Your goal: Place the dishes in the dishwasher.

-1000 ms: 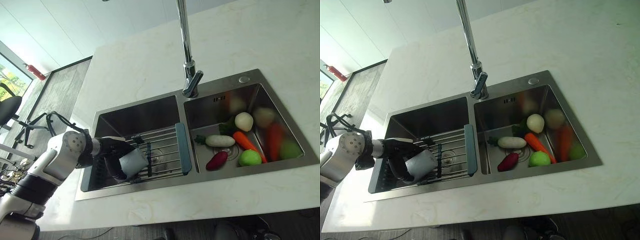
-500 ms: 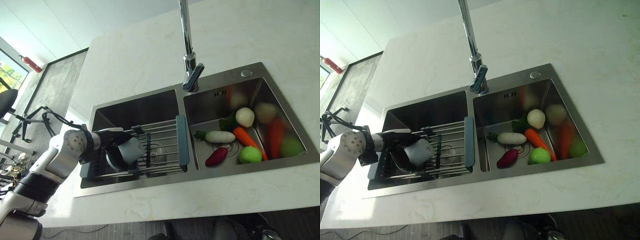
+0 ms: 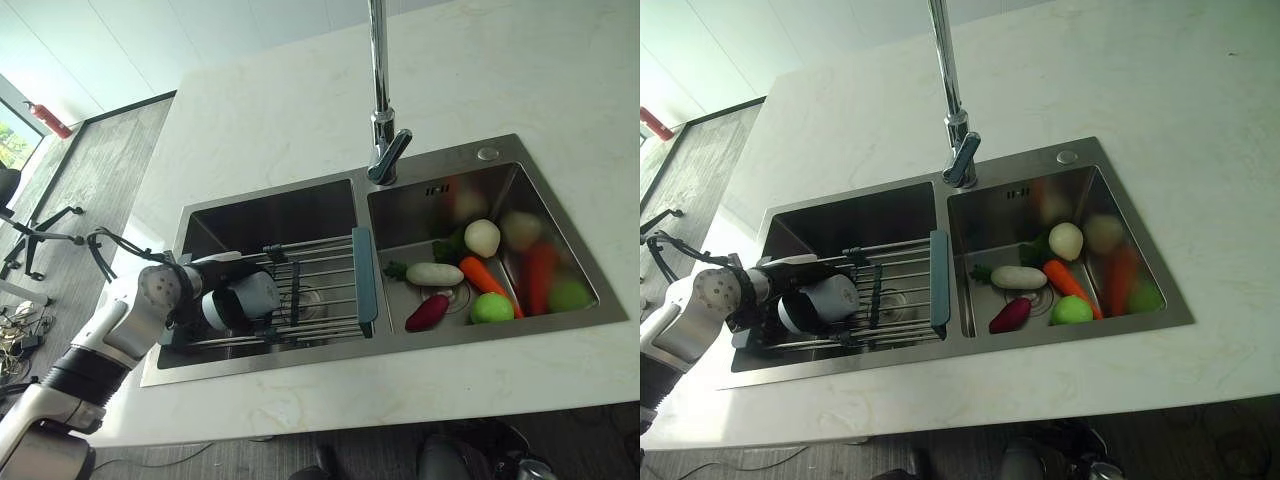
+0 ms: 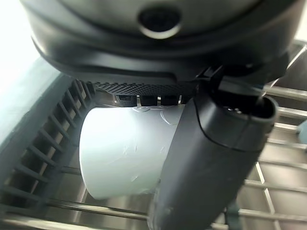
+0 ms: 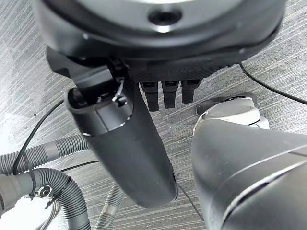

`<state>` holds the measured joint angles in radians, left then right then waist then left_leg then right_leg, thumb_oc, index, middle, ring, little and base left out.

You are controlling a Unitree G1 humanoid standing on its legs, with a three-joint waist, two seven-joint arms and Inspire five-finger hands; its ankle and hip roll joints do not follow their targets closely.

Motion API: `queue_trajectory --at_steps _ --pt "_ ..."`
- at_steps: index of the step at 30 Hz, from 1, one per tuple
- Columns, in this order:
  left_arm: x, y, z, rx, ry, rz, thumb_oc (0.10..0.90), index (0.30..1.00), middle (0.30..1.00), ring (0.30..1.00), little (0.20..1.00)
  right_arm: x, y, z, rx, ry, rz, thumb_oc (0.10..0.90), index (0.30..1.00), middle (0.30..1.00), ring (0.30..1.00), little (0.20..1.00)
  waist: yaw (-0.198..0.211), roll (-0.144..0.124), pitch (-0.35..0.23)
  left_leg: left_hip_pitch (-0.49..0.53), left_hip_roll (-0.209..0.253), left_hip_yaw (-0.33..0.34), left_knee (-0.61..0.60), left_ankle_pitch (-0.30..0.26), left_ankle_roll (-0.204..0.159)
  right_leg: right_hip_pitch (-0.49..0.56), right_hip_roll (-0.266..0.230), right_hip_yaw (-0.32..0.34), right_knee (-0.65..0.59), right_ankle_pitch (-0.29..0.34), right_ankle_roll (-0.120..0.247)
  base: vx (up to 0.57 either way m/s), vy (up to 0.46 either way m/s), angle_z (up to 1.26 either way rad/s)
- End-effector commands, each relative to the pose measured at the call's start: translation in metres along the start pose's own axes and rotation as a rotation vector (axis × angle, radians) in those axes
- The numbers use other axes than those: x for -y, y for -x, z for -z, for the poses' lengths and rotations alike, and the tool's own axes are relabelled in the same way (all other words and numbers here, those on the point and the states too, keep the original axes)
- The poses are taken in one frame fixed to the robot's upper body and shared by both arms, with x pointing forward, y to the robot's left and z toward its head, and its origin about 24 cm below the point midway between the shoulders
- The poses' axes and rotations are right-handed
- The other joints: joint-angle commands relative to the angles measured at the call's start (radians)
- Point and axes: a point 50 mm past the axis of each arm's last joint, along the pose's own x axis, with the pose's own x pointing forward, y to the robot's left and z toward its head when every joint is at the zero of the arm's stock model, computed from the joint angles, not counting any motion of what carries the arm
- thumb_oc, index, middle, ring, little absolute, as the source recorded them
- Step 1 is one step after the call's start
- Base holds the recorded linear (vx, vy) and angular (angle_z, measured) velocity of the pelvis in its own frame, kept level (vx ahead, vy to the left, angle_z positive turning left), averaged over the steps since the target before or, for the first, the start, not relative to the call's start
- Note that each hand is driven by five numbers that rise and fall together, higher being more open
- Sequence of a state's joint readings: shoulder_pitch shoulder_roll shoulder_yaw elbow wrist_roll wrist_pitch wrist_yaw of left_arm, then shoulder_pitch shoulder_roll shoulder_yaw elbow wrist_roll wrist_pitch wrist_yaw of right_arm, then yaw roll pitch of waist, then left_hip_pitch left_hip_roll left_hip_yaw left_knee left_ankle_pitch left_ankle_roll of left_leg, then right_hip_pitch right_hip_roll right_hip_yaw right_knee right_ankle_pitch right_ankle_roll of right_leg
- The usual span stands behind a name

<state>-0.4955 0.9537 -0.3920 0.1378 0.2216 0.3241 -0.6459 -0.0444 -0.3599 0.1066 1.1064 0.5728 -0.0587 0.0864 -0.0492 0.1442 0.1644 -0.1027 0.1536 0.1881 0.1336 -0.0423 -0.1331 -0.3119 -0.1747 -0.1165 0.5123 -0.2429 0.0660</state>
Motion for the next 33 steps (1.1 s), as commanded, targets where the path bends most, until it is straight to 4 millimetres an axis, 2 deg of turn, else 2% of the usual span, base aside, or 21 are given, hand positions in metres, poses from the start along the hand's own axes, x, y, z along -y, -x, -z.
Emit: queue_trajectory --at_steps 1,17,24,29,31,33 --pt "-0.004 0.0 0.001 -0.045 -0.05 0.001 0.8 0.9 0.9 0.9 0.9 -0.013 -0.002 -0.013 0.072 -0.056 -0.036 0.8 0.9 0.9 0.9 0.9 -0.006 -0.032 -0.023 -0.1 0.003 -0.048 0.166 -0.124 0.048 0.083 -0.055 -0.019 -0.212 0.128 0.128 0.0 0.0 0.0" --pt "-0.008 0.009 0.038 -0.3 -0.043 0.074 0.8 0.9 0.9 0.9 0.9 -0.009 -0.002 -0.017 0.078 -0.043 -0.034 0.8 0.9 0.9 0.9 0.9 0.002 -0.018 -0.027 -0.096 -0.007 -0.054 0.166 -0.125 0.049 0.093 -0.062 -0.029 -0.212 0.122 0.13 0.0 0.0 0.0" --pt "-0.006 0.011 0.052 -0.359 -0.02 0.082 0.8 0.9 0.9 0.9 0.9 -0.008 -0.002 -0.017 0.074 -0.036 -0.03 0.8 0.9 0.9 0.9 0.9 0.005 -0.012 -0.029 -0.092 -0.01 -0.054 0.166 -0.127 0.049 0.1 -0.065 -0.033 -0.212 0.119 0.13 0.0 0.0 0.0" --pt "-0.005 0.011 0.054 -0.374 -0.041 0.094 0.8 0.9 0.9 0.9 0.9 -0.008 -0.002 -0.019 0.078 -0.031 -0.031 0.8 0.9 0.9 0.9 0.9 0.006 -0.007 -0.028 -0.093 -0.013 -0.054 0.166 -0.127 0.048 0.101 -0.069 -0.036 -0.212 0.117 0.131 0.0 0.0 0.0" --pt "-0.004 0.011 0.054 -0.37 -0.056 0.099 0.4 0.3 0.3 0.3 0.3 -0.008 -0.002 -0.019 0.078 -0.031 -0.031 0.8 0.9 0.9 0.9 0.9 0.007 -0.007 -0.028 -0.093 -0.012 -0.054 0.166 -0.127 0.048 0.101 -0.069 -0.037 -0.212 0.118 0.132 0.0 0.0 0.0" --pt "-0.005 0.011 0.053 -0.367 -0.066 0.102 0.4 0.3 0.3 0.3 0.3 -0.008 -0.002 -0.019 0.077 -0.031 -0.03 0.8 0.9 0.9 0.9 0.9 0.007 -0.008 -0.028 -0.093 -0.011 -0.054 0.166 -0.128 0.048 0.101 -0.069 -0.037 -0.212 0.118 0.132 0.0 0.0 0.0"
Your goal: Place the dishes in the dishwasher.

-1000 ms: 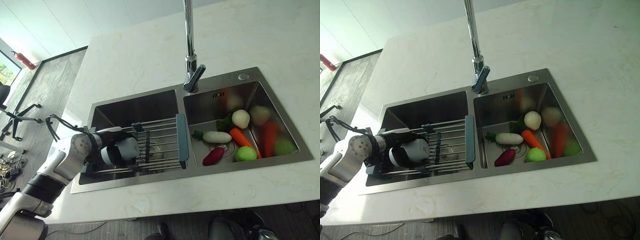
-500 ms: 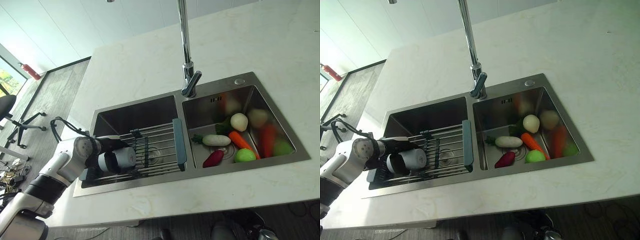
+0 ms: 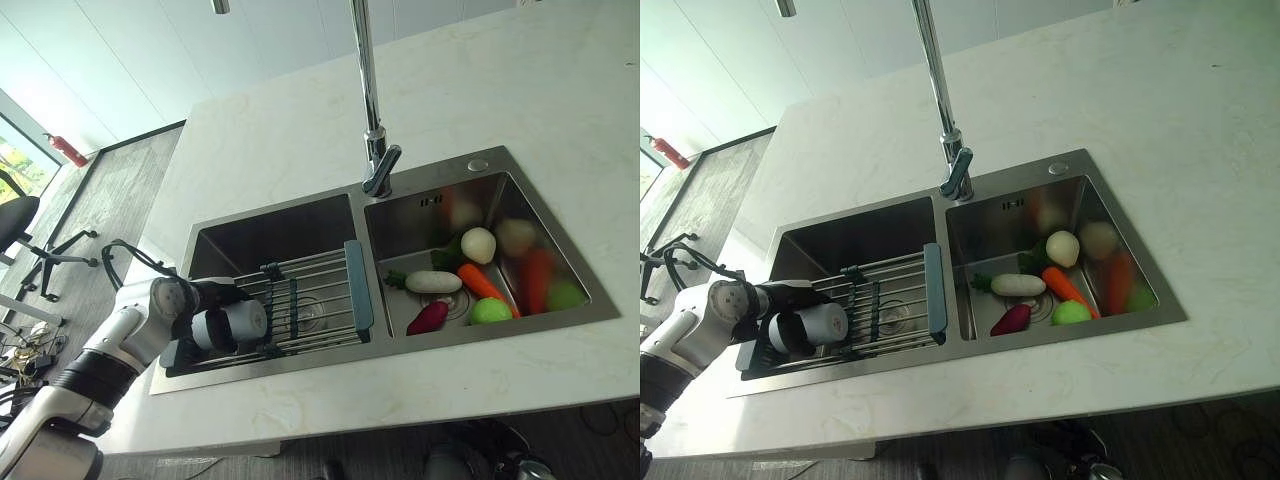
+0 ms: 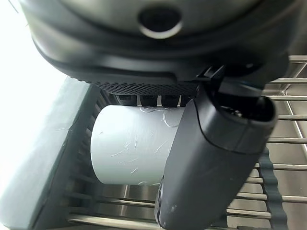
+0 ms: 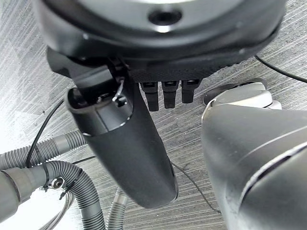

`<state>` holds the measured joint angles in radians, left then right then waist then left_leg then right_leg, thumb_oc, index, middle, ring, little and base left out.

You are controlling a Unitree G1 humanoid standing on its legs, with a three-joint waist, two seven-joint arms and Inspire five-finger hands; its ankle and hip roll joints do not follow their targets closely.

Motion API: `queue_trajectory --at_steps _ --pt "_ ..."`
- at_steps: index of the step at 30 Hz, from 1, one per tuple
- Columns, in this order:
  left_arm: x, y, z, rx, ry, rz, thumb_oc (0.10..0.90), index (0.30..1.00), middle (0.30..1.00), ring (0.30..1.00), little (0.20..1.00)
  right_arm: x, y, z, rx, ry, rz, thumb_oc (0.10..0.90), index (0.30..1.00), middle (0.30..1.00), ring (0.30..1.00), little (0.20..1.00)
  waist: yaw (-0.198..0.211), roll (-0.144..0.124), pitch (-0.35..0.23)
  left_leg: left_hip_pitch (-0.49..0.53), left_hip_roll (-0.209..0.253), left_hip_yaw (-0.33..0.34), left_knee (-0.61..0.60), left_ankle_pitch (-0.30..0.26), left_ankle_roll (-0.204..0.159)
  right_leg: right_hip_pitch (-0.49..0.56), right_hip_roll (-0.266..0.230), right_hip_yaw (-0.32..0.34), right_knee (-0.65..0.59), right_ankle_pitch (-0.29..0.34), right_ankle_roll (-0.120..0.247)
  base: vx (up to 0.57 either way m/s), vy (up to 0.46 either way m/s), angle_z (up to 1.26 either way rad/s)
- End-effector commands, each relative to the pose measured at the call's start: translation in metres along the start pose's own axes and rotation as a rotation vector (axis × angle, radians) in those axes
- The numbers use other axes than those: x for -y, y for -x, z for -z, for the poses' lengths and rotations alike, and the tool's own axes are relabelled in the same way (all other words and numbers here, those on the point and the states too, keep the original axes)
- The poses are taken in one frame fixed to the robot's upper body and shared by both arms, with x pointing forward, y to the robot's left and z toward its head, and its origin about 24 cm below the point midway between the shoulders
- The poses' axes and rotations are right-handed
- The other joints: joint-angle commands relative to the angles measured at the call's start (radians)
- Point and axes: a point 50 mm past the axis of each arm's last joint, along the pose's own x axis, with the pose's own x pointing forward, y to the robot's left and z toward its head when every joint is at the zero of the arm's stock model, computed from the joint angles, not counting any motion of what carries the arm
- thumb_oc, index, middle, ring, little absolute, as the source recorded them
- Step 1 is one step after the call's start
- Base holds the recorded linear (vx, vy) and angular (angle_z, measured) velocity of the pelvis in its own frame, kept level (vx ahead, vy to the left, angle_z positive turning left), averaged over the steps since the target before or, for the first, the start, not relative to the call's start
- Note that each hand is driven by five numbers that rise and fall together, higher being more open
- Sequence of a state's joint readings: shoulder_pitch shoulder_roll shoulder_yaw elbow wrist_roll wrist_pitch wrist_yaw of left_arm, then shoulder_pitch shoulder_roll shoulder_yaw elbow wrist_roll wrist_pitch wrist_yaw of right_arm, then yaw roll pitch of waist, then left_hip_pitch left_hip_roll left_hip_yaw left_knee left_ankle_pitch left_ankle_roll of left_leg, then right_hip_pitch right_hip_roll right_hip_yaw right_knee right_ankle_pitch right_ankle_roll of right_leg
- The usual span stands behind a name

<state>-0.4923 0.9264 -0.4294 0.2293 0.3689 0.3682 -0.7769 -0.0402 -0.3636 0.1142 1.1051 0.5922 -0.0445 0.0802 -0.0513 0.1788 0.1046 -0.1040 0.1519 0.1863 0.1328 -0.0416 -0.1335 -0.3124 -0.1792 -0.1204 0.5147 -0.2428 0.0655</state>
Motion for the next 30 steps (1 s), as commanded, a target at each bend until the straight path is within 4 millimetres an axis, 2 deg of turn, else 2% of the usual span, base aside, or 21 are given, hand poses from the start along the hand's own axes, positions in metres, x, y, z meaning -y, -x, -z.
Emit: queue_trajectory --at_steps 1,6,10,15,20,23,27,28,30 --pt "-0.018 0.017 0.035 -0.192 -0.015 -0.043 0.4 0.3 0.3 0.3 0.3 -0.01 -0.003 -0.021 0.093 -0.019 -0.039 0.8 0.9 0.9 0.9 0.9 0.009 -0.043 0.031 -0.091 -0.009 -0.052 0.167 -0.128 0.048 0.102 -0.065 -0.034 -0.215 0.118 0.133 0.0 0.0 0.0" --pt "-0.024 0.02 0.027 -0.141 -0.051 -0.097 0.4 0.3 0.3 0.3 0.3 -0.009 -0.003 -0.021 0.092 -0.025 -0.036 0.8 0.9 0.9 0.9 0.9 0.011 -0.042 0.03 -0.09 -0.008 -0.051 0.167 -0.128 0.047 0.105 -0.065 -0.037 -0.215 0.116 0.131 0.0 0.0 0.0" --pt "-0.044 0.035 0.003 0.05 -0.142 -0.327 0.4 0.3 0.3 0.3 0.3 -0.008 -0.002 -0.019 0.093 -0.036 -0.037 0.8 0.9 0.9 0.9 0.9 0.015 -0.047 0.027 -0.091 -0.006 -0.052 0.167 -0.129 0.045 0.107 -0.066 -0.041 -0.215 0.116 0.132 -0.01 -0.013 0.06" --pt "-0.055 0.053 -0.014 0.194 -0.171 -0.548 0.4 0.3 0.3 0.3 0.3 -0.012 -0.002 -0.015 0.095 -0.061 -0.042 0.8 0.9 0.9 0.9 0.9 0.029 -0.059 0.028 -0.092 -0.005 -0.061 0.167 -0.131 0.045 0.112 -0.07 -0.05 -0.215 0.114 0.13 -0.02 -0.036 0.09" --pt "-0.063 0.068 -0.008 0.23 -0.194 -0.712 0.4 0.3 0.3 0.3 0.3 -0.015 -0.001 -0.011 0.093 -0.067 -0.043 0.8 0.9 0.9 0.9 0.9 0.032 -0.064 0.022 -0.089 -0.002 -0.063 0.167 -0.131 0.044 0.119 -0.07 -0.056 -0.215 0.111 0.128 -0.01 -0.013 0.03" --pt "-0.074 0.089 -0.006 0.276 -0.224 -0.849 0.4 0.3 0.3 0.3 0.3 -0.012 0.0 -0.005 0.082 -0.079 -0.034 0.8 0.9 0.9 0.9 0.9 0.04 -0.066 0.011 -0.082 0.001 -0.065 0.167 -0.133 0.042 0.128 -0.07 -0.061 -0.215 0.107 0.126 0.0 0.0 0.0" --pt "-0.078 0.107 -0.006 0.324 -0.244 -0.976 0.4 0.3 0.3 0.3 0.3 -0.011 0.001 -0.001 0.073 -0.086 -0.031 0.8 0.9 0.9 0.9 0.9 0.044 -0.066 0.004 -0.075 0.002 -0.067 0.167 -0.136 0.04 0.137 -0.07 -0.066 -0.215 0.101 0.124 0.0 0.0 0.0" --pt "-0.08 0.119 -0.007 0.359 -0.256 -1.063 0.4 0.3 0.3 0.3 0.3 -0.011 0.002 0.003 0.066 -0.095 -0.03 0.8 0.9 0.9 0.9 0.9 0.051 -0.067 -0.003 -0.072 0.003 -0.069 0.167 -0.138 0.039 0.144 -0.07 -0.07 -0.215 0.097 0.123 0.0 -0.009 0.05" --pt "-0.08 0.131 -0.007 0.393 -0.266 -1.154 0.4 0.3 0.3 0.3 0.3 -0.011 0.003 0.007 0.056 -0.104 -0.027 0.8 0.9 0.9 0.9 0.9 0.058 -0.068 -0.011 -0.068 0.005 -0.071 0.167 -0.139 0.037 0.152 -0.07 -0.075 -0.215 0.091 0.121 0.0 -0.012 0.11"
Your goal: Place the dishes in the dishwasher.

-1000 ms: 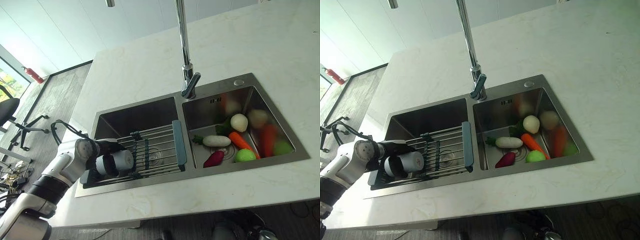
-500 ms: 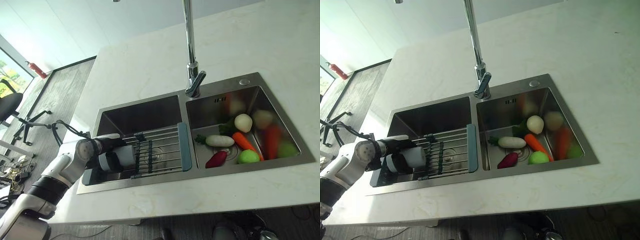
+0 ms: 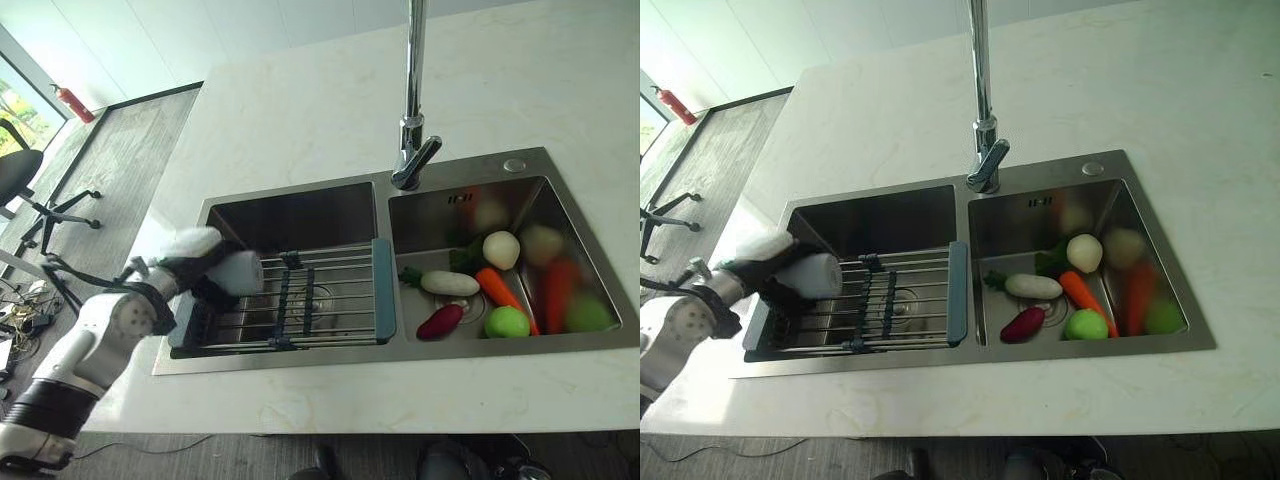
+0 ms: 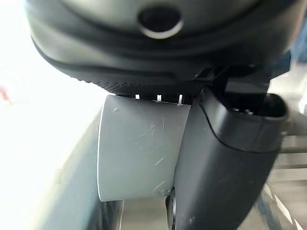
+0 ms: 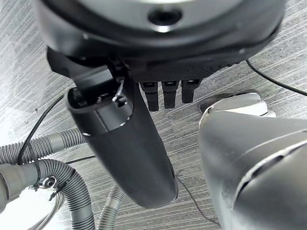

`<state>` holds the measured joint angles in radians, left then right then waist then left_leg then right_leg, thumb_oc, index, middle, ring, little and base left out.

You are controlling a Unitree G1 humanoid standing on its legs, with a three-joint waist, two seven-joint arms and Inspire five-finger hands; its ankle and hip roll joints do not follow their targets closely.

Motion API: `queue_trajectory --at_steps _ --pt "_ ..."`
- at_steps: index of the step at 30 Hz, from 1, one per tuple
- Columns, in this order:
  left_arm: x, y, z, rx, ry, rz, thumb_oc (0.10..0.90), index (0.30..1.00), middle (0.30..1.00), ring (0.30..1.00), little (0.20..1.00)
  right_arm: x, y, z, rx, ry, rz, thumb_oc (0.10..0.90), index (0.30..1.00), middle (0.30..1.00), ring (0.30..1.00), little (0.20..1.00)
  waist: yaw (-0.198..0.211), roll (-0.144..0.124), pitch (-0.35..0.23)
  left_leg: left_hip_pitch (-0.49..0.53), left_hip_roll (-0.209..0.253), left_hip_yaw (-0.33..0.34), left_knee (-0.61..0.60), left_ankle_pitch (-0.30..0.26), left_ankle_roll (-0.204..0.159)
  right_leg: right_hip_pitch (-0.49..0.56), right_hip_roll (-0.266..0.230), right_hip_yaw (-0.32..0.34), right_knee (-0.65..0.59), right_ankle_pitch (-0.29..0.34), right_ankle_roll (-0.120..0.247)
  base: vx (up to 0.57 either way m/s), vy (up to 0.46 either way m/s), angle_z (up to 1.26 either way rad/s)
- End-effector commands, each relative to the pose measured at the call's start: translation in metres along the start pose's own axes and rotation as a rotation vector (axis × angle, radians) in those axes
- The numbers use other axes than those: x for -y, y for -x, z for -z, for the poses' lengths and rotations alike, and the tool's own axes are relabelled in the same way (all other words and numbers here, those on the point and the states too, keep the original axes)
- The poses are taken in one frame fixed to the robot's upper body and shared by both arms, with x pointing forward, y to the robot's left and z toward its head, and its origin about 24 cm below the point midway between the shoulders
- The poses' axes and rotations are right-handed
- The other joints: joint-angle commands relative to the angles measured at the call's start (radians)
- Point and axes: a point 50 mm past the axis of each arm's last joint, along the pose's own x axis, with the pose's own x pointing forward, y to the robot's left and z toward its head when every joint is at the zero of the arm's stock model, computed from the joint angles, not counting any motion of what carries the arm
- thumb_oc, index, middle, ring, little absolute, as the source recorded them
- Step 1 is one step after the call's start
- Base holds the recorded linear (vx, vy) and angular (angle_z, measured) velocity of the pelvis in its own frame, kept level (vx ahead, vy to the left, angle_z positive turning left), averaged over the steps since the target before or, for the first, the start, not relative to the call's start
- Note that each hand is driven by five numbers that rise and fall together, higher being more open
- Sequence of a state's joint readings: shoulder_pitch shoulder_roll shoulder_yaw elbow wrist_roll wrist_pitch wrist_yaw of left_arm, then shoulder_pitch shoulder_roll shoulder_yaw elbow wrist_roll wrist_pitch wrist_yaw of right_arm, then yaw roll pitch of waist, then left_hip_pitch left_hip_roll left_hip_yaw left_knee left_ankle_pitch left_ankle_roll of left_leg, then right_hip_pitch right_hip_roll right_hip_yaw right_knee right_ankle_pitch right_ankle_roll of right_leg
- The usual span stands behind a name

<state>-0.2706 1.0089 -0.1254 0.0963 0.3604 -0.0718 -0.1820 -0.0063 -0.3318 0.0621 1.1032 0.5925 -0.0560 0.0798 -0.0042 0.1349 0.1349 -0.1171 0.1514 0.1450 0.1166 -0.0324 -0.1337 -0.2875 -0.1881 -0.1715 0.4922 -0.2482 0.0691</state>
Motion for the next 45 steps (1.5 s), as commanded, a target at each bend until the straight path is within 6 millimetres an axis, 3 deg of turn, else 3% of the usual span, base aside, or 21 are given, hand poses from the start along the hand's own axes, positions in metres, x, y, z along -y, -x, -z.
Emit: queue_trajectory --at_steps 1,9,16,19,25,28,31,33,37,38,41,43,44,45 --pt "-0.092 0.021 -0.018 0.125 -0.158 -0.446 0.4 0.3 0.3 0.3 0.3 -0.011 0.0 -0.004 0.063 -0.044 -0.04 0.8 0.9 0.9 0.9 0.9 0.013 -0.024 -0.044 -0.053 0.006 -0.03 0.183 -0.149 0.037 0.131 -0.061 -0.026 -0.192 0.094 0.116 0.01 -0.014 0.11" --pt "-0.093 0.052 -0.029 0.237 -0.077 -0.668 0.4 0.3 0.3 0.3 0.3 -0.014 0.003 0.012 0.033 -0.06 -0.034 0.8 0.9 0.9 0.9 0.9 0.048 -0.033 -0.073 -0.035 0.018 -0.054 0.183 -0.151 0.029 0.174 -0.052 -0.059 -0.192 0.065 0.098 0.04 -0.039 0.1" --pt "-0.094 0.079 -0.008 0.172 0.029 -0.951 0.4 0.3 0.3 0.3 0.3 -0.019 0.003 0.016 0.001 -0.006 -0.07 0.8 0.9 0.9 0.9 0.9 0.094 -0.04 -0.09 -0.029 0.008 -0.103 0.183 -0.154 0.024 0.198 -0.034 -0.075 -0.192 0.044 0.079 0.04 -0.05 0.09" --pt "-0.078 0.091 0.009 0.093 0.142 -1.041 0.4 0.3 0.3 0.3 0.3 -0.026 0.003 0.027 -0.064 0.071 -0.117 0.8 0.9 0.9 0.9 0.9 0.125 -0.043 -0.089 -0.031 0.014 -0.128 0.183 -0.141 0.012 0.214 -0.023 -0.099 -0.192 0.033 0.061 0.05 -0.096 0.16" --pt "-0.036 0.103 0.024 -0.043 0.222 -1.061 0.4 0.3 0.3 0.3 0.3 -0.038 0.003 0.035 -0.11 0.176 -0.164 0.8 0.9 0.9 0.9 0.9 0.183 -0.034 -0.052 -0.091 0.09 -0.139 0.183 -0.057 -0.042 0.257 -0.038 -0.219 -0.192 0.017 0.042 -0.11 -0.035 0.47" --pt "-0.02 0.107 0.026 -0.049 0.295 -1.068 0.4 0.3 0.3 0.3 0.3 -0.038 0.002 0.035 -0.124 0.151 -0.132 0.8 0.9 0.9 0.9 0.9 0.193 -0.045 -0.039 -0.074 0.139 -0.059 0.183 -0.036 -0.045 0.268 -0.079 -0.304 -0.192 0.043 0.048 -0.26 0.101 1.21" --pt "-0.01 0.103 0.025 -0.056 0.322 -1.059 0.4 0.3 0.3 0.3 0.3 -0.029 0.002 0.035 -0.132 0.135 -0.1 0.8 0.9 0.9 0.9 0.9 0.187 -0.062 -0.044 -0.012 0.149 0.003 0.183 -0.03 -0.037 0.272 -0.105 -0.322 -0.192 0.052 0.056 -0.15 0.26 1.15" --pt "-0.01 0.096 0.022 -0.035 0.33 -1.046 0.4 0.3 0.3 0.3 0.3 -0.023 0.002 0.036 -0.13 0.14 -0.103 0.8 0.9 0.9 0.9 0.9 0.179 -0.064 -0.044 0.039 0.155 0.057 0.183 0.026 -0.038 0.275 -0.126 -0.346 -0.192 0.064 0.054 -0.15 0.375 0.98" --pt "-0.023 0.083 0.013 0.018 0.334 -1.03 0.4 0.3 0.3 0.3 0.3 -0.015 0.002 0.032 -0.098 0.054 -0.062 0.8 0.9 0.9 0.9 0.9 0.168 -0.065 -0.061 0.059 0.084 0.082 0.183 -0.11 0.006 0.258 -0.202 -0.361 -0.192 0.143 0.106 -0.09 0.505 1.09" --pt "-0.029 0.08 0.012 0.033 0.333 -1.015 0.4 0.3 0.3 0.3 0.3 -0.017 0.001 0.029 -0.086 0.021 -0.057 0.8 0.9 0.9 0.9 0.9 0.18 -0.068 -0.062 0.071 0.029 0.061 0.183 -0.148 0.026 0.258 -0.251 -0.352 -0.192 0.186 0.131 0.03 0.58 1.18" --pt "-0.036 0.077 0.006 0.073 0.329 -0.998 0.4 0.3 0.3 0.3 0.3 -0.035 -0.002 0.02 -0.024 0.029 -0.121 0.8 0.9 0.9 0.9 0.9 0.21 -0.074 -0.055 0.072 -0.032 0.057 0.183 -0.167 0.06 0.295 -0.309 -0.363 -0.192 0.222 0.135 0.01 0.467 0.78" --pt "-0.036 0.072 0.003 0.102 0.348 -0.978 0.4 0.3 0.3 0.3 0.3 -0.048 -0.002 0.016 0.003 0.045 -0.163 0.8 0.9 0.9 0.9 0.9 0.21 -0.07 -0.051 0.066 -0.059 0.028 0.183 -0.166 0.085 0.322 -0.293 -0.345 -0.192 0.239 0.115 -0.01 0.416 0.54" --pt "-0.034 0.066 -0.002 0.149 0.38 -0.946 0.4 0.3 0.3 0.3 0.3 -0.053 -0.002 0.012 0.026 0.075 -0.19 0.8 0.9 0.9 0.9 0.9 0.184 -0.065 -0.042 0.053 -0.082 -0.015 0.183 -0.151 0.113 0.318 -0.223 -0.287 -0.192 0.262 0.087 -0.01 0.375 0.89" --pt "-0.033 0.063 -0.003 0.16 0.39 -0.936 0.4 0.3 0.3 0.3 0.3 -0.055 -0.002 0.012 0.029 0.111 -0.208 0.8 0.9 0.9 0.9 0.9 0.171 -0.063 -0.041 0.051 -0.086 -0.037 0.183 -0.152 0.118 0.315 -0.194 -0.264 -0.192 0.251 0.08 0.01 0.296 1.48"
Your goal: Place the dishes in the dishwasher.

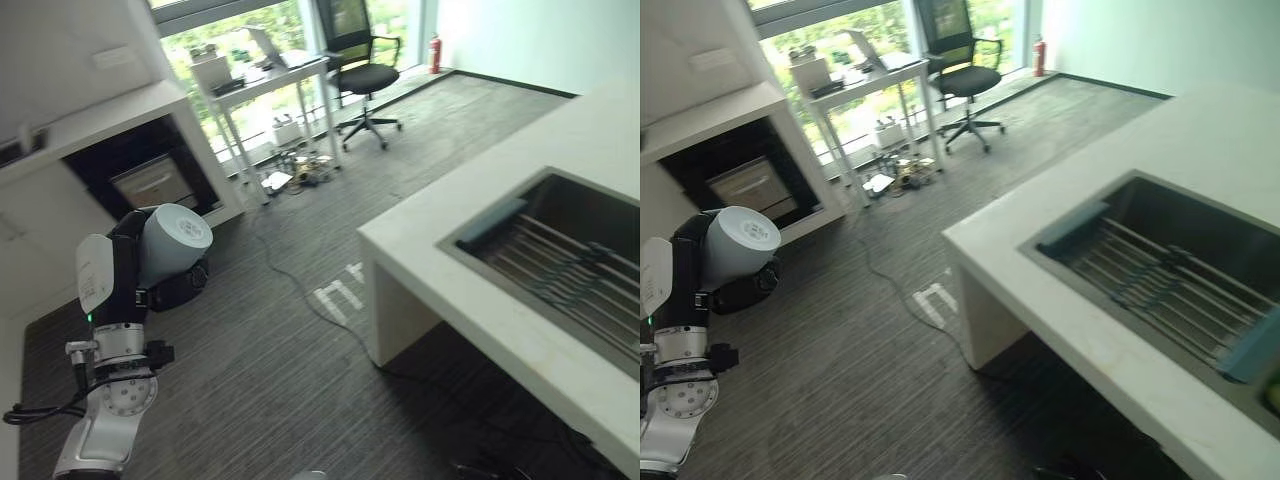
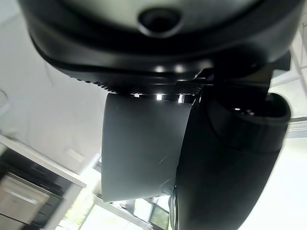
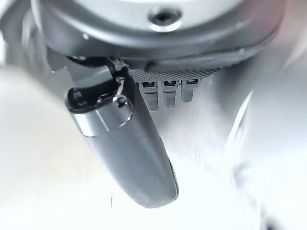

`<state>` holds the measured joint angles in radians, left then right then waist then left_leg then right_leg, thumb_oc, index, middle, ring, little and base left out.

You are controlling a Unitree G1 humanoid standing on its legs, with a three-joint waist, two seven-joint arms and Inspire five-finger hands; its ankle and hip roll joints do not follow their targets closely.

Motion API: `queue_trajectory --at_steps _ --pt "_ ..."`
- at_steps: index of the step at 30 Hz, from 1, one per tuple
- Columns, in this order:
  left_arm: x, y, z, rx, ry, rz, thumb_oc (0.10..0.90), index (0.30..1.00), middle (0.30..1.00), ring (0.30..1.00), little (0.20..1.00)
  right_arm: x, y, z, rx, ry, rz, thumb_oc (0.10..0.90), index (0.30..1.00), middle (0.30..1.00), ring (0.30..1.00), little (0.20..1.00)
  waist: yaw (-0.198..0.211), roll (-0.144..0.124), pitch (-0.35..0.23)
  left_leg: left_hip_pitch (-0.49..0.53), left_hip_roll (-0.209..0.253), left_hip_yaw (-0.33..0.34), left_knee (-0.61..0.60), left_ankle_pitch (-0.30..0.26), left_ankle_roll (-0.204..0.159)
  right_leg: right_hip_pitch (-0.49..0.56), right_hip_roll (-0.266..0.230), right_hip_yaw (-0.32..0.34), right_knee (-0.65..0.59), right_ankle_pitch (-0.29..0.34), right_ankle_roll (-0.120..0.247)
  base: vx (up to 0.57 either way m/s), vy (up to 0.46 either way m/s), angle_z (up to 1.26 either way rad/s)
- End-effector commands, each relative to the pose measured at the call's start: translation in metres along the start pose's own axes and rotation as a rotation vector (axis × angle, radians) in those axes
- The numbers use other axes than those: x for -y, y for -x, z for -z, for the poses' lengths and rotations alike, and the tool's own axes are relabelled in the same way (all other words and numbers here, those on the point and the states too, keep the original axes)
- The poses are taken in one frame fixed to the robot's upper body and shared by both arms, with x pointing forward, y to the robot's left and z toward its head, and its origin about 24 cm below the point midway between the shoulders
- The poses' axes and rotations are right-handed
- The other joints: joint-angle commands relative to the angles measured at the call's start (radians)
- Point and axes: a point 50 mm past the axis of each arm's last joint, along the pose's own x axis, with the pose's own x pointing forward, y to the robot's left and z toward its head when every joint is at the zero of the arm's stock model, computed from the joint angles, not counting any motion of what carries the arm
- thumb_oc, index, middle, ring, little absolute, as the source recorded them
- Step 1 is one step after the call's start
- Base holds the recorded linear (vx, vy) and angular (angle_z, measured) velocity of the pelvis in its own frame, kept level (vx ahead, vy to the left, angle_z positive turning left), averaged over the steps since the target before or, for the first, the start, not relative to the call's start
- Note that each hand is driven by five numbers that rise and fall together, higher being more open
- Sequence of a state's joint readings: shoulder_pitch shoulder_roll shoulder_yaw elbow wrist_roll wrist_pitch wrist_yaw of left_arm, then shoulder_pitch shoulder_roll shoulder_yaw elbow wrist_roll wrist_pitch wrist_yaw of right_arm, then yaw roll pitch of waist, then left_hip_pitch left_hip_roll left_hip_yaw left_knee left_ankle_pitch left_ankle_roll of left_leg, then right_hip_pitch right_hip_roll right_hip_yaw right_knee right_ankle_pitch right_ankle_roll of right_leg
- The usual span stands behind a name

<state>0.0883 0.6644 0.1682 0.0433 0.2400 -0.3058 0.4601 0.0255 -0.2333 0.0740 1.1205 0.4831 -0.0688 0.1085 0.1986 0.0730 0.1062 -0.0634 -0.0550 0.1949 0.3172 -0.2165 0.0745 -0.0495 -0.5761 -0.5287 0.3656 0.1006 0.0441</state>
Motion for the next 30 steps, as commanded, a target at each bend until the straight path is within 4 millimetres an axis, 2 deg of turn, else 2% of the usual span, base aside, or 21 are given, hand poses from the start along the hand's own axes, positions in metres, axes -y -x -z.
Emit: queue_trajectory --at_steps 1,3,5,7,8,11,14,19,30 --pt "-0.034 -0.046 -0.057 0.329 0.097 -0.126 0.4 0.3 0.3 0.3 0.3 -0.024 -0.005 -0.025 0.108 0.113 -0.127 0.8 0.9 0.9 0.9 0.9 -0.057 -0.008 -0.004 -0.008 0.097 -0.141 -0.017 0.026 -0.076 0.061 0.283 0.167 -0.066 -0.159 0.093 0.05 0.134 1.84" --pt "-0.02 -0.049 -0.071 0.376 0.151 -0.062 0.4 0.3 0.3 0.3 0.3 -0.02 -0.004 -0.022 0.084 0.141 -0.153 0.8 0.9 0.9 0.9 0.9 -0.082 -0.027 0.004 -0.017 0.059 -0.211 -0.017 0.02 -0.066 0.041 0.368 0.251 -0.066 -0.234 0.08 0.06 0.053 2.1" --pt "-0.002 -0.049 -0.084 0.385 0.202 -0.014 0.4 0.3 0.3 0.3 0.3 -0.014 -0.004 -0.013 0.042 0.09 -0.148 0.8 0.9 0.9 0.9 0.9 -0.108 -0.054 0.008 -0.037 0.008 -0.29 -0.017 0.013 -0.057 -0.015 0.426 0.379 -0.066 -0.253 0.073 0.11 -0.065 1.89" --pt "0.005 -0.049 -0.088 0.38 0.227 0.003 0.4 0.3 0.3 0.3 0.3 -0.011 -0.003 -0.009 0.02 0.071 -0.135 0.8 0.9 0.9 0.9 0.9 -0.118 -0.061 0.005 -0.045 -0.01 -0.317 -0.017 0.011 -0.053 -0.049 0.444 0.435 -0.066 -0.247 0.078 0.1 -0.095 1.5" --pt "0.012 -0.044 -0.091 0.39 0.272 0.039 0.4 0.3 0.3 0.3 0.3 -0.008 -0.003 -0.002 -0.009 0.037 -0.11 0.8 0.9 0.9 0.9 0.9 -0.118 -0.062 0.005 -0.051 -0.013 -0.338 -0.017 0.014 -0.053 -0.054 0.474 0.479 -0.066 -0.247 0.072 0.06 -0.203 1.49" --pt "0.028 -0.034 -0.091 0.397 0.26 0.152 0.4 0.3 0.3 0.3 0.3 -0.001 -0.003 0.002 -0.094 0.045 -0.066 0.8 0.9 0.9 0.9 0.9 -0.08 -0.071 -0.019 -0.089 0.022 -0.334 -0.017 0.04 -0.093 -0.057 0.47 0.422 -0.066 -0.272 0.059 0.1 -0.227 1.65" --pt "0.028 -0.032 -0.094 0.393 0.255 0.181 0.4 0.3 0.3 0.3 0.3 0.005 -0.003 0.003 -0.135 0.047 -0.046 0.8 0.9 0.9 0.9 0.9 -0.059 -0.068 -0.025 -0.107 0.05 -0.323 -0.017 0.058 -0.117 -0.05 0.461 0.384 -0.066 -0.286 0.056 0.08 -0.08 1.45" --pt "0.025 -0.03 -0.098 0.436 0.262 0.209 0.4 0.3 0.3 0.3 0.3 0.012 -0.002 0.001 -0.13 0.041 -0.021 0.8 0.9 0.9 0.9 0.9 -0.067 -0.058 -0.028 -0.131 0.135 -0.211 -0.017 0.08 -0.153 -0.038 0.438 0.298 -0.066 -0.297 0.055 0.0 0.015 0.68" --pt "0.038 -0.025 -0.114 0.507 0.234 0.298 0.4 0.3 0.3 0.3 0.3 0.017 0.002 0.014 -0.175 0.057 -0.031 0.8 0.9 0.9 0.9 0.9 -0.1 -0.044 -0.062 -0.11 0.146 -0.198 -0.017 0.028 -0.157 -0.07 0.415 0.303 -0.066 -0.285 0.087 0.01 0.048 -0.14"
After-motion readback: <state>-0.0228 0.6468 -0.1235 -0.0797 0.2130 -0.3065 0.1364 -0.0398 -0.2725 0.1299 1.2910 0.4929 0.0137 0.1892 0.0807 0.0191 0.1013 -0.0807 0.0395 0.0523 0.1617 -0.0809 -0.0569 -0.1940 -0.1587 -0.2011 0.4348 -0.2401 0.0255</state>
